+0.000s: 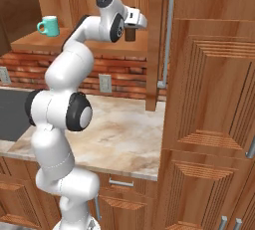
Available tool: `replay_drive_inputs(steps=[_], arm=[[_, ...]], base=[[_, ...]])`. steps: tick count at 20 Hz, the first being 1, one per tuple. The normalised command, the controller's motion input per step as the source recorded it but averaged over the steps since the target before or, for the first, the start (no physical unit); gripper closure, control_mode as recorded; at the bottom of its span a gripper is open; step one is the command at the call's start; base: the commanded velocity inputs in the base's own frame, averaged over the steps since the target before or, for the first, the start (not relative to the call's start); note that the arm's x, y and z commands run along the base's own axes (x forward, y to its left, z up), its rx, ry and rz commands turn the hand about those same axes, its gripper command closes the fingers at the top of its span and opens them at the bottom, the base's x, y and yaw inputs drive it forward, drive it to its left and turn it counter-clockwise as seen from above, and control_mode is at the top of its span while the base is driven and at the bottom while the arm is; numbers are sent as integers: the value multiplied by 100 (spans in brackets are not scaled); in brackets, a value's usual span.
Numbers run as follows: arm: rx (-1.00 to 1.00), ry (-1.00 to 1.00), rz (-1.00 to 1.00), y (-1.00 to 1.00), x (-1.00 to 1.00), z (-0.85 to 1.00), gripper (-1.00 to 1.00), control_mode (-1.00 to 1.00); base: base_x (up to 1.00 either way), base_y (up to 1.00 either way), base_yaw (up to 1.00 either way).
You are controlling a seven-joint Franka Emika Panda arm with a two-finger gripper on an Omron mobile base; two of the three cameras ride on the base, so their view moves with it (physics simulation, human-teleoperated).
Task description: Take the cinnamon bottle from the cabinet and place it on the dining table, next to the plate with the cupcake. Then take the chocolate from the dining counter and place it on the cupcake plate.
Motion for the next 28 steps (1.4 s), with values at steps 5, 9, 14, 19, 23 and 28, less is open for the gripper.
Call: replay_drive_inputs(steps=[5,9,14,19,23,28], arm=[[1,0,0,8,-58,0,100,-100],[0,0,3,20,-99,-1,100,-100],[0,-2,10,39,-100,0,100,-100],[0,-5,10,45,-100,0,100,-100],[0,-4,8,33,-100,0,100,-100],[0,-5,7,31,-100,-1,100,-100]], base=[[0,0,0],[0,0,0],[0,0,0],[0,0,0],[0,0,0],[0,0,0]])
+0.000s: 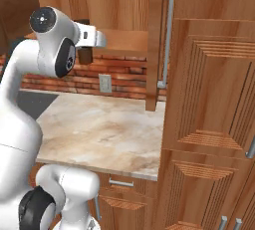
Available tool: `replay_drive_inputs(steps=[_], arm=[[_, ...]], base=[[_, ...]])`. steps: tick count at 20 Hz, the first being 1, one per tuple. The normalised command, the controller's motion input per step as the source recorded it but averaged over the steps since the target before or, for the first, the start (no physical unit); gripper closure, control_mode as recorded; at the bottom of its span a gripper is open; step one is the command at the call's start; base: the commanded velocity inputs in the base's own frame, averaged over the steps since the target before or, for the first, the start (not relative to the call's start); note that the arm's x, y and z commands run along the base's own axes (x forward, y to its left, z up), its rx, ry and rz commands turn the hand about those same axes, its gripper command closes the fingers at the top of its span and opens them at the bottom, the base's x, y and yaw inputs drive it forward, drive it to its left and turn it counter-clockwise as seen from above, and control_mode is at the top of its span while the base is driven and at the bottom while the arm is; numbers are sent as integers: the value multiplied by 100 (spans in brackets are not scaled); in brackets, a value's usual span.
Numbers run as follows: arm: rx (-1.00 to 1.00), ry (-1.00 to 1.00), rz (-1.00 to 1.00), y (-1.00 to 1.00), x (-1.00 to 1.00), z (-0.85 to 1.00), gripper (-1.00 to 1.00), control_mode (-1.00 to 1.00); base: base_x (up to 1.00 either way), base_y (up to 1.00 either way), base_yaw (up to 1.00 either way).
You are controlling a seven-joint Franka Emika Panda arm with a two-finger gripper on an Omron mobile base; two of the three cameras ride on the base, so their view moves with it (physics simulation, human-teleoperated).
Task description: Take the cinnamon bottle from the cabinet and place it on the dining table, next to the plate with the cupcake. Then take the chocolate from the dining counter and place it on the cupcake plate.
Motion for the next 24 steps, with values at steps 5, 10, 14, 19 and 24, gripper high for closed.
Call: replay_drive_inputs(steps=[5,10,14,19,24], arm=[[0,-5,5,17,-100,-19,100,-100],[0,-1,3,6,-99,-19,100,-100],[-2,0,0,9,-74,-29,100,-100],[-3,0,0,9,-47,-14,100,-100],[-2,1,0,0,-10,-8,100,-100]], base=[[0,0,0],[0,0,0],[0,0,0],[0,0,0],[0,0,0]])
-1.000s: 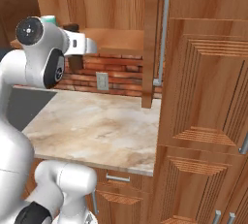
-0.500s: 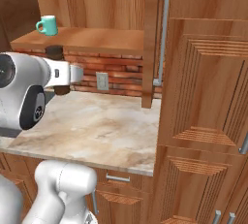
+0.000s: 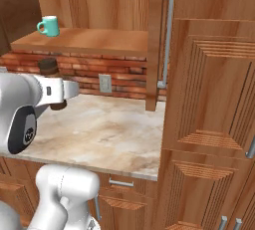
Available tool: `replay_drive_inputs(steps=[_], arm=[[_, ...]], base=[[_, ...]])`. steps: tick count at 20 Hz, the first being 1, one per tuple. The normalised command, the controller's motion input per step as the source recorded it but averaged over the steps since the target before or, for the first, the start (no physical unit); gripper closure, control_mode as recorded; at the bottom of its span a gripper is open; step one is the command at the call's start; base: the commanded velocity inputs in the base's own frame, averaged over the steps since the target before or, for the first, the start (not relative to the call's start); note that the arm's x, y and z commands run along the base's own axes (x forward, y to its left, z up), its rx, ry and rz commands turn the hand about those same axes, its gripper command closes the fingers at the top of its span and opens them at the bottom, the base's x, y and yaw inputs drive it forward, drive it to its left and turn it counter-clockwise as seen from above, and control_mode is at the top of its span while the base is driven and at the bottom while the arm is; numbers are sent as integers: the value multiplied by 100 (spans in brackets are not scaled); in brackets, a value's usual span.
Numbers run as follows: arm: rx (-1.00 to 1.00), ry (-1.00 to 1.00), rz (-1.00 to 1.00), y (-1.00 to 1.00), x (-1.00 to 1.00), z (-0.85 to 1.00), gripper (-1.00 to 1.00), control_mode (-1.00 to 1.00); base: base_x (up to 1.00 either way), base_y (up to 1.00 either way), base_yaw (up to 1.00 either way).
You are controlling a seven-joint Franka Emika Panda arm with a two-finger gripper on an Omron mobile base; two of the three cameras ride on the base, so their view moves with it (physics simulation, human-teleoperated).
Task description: Take the cinnamon bottle from the cabinet and place it on the dining table, next to the plate with the cupcake. Then take the chocolate from the dining counter and place it on the cupcake plate.
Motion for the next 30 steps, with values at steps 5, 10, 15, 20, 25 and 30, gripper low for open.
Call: replay_drive_inputs(steps=[5,10,15,20,25,30], arm=[[-3,0,1,4,-16,-5,100,100],[0,0,0,0,0,0,100,100],[0,0,0,0,0,0,100,100],[0,0,0,0,0,0,100,100],[0,0,0,0,0,0,100,100],[0,0,0,0,0,0,100,100]], base=[[-23,2,1],[-85,8,23],[-66,18,54],[-48,6,75],[-34,5,83],[-16,2,91]])
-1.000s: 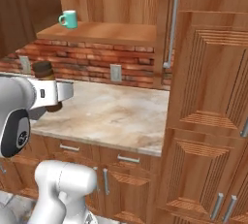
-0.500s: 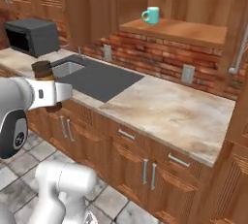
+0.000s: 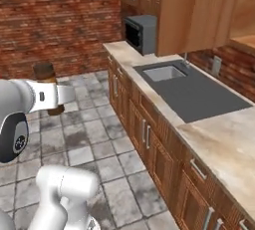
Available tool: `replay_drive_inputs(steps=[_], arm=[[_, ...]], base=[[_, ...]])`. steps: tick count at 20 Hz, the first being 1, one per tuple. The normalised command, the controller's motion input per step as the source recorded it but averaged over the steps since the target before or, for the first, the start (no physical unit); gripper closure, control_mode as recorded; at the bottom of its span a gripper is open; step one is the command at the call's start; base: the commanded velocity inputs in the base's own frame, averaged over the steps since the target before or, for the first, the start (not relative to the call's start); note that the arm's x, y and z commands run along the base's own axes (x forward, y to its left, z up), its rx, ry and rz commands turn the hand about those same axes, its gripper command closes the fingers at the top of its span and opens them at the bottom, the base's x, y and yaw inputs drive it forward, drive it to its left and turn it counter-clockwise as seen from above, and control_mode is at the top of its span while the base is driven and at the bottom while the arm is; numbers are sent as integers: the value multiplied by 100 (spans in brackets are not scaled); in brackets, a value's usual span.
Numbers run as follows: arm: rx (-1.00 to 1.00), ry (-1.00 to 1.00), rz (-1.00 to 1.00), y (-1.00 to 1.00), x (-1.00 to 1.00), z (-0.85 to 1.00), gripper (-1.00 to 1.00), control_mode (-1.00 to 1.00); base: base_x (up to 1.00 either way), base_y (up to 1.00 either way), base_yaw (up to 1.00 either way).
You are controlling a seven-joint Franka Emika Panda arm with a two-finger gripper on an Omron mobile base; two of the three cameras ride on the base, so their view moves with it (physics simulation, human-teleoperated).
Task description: Take the cinnamon bottle from the cabinet and place it on the dining table, next to the plate with the cupcake. Then take the chocolate from the dining counter and place it on the cupcake plate.
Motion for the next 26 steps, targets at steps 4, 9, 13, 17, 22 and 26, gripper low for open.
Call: replay_drive_inputs(steps=[4,9,13,17,22,26], arm=[[0,0,0,0,0,0,100,100],[0,0,0,0,0,0,100,100],[0,0,0,0,0,0,100,100],[0,0,0,0,0,0,100,100],[0,0,0,0,0,0,100,100],[0,0,0,0,0,0,100,100]], base=[[-3,0,94],[0,0,93],[55,0,66],[100,-3,22],[100,-9,0],[100,-18,-7]])
